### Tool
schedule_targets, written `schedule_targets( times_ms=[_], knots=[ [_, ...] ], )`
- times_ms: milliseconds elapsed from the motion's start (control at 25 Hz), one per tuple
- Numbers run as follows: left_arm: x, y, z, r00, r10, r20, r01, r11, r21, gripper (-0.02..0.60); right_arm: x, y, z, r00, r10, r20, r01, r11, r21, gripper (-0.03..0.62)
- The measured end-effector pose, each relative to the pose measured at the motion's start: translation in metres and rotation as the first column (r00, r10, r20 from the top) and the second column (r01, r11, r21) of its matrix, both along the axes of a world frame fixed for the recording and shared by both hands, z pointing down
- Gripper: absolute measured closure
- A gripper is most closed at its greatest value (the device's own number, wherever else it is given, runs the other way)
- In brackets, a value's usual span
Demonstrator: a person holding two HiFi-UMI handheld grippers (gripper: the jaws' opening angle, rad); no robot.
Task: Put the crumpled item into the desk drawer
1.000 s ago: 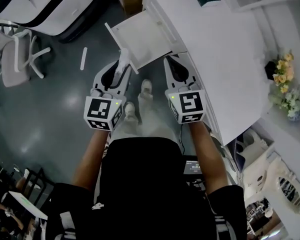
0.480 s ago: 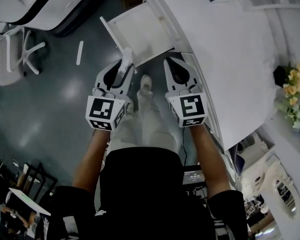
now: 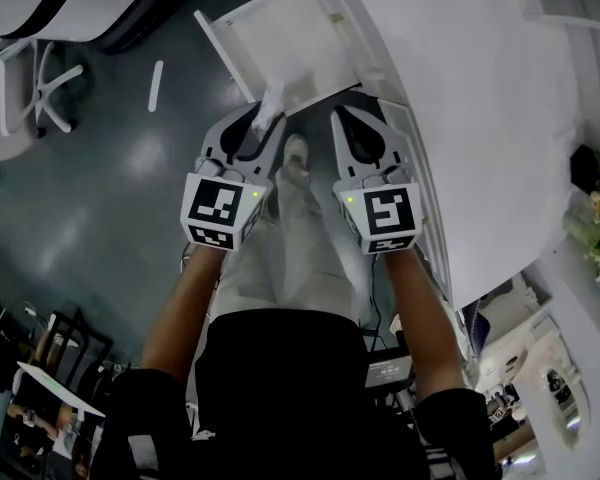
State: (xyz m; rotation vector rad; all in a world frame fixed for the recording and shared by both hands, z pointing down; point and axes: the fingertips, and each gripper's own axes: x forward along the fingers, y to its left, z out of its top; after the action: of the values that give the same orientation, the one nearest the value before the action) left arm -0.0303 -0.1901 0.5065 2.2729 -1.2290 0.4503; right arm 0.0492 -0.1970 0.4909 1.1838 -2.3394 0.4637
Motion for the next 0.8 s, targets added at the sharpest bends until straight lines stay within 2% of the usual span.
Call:
schedule_targets(
  times_ms=[400,800],
  knots=[
    [0.004,-0.008,0.051,1.0,0.009,0.025,-0.007,0.999,-0.044,0.471,0.009,0.0,0.057,0.999,0.032,0.015,-0.031,0.998,-0.059,0.603],
    [0.006,-0.013,0.1,0.997,0.054,0.057,-0.05,0.996,-0.073,0.471,0.005,-0.001,0.113,0.999,0.041,0.025,-0.038,0.992,-0.119,0.603]
  ],
)
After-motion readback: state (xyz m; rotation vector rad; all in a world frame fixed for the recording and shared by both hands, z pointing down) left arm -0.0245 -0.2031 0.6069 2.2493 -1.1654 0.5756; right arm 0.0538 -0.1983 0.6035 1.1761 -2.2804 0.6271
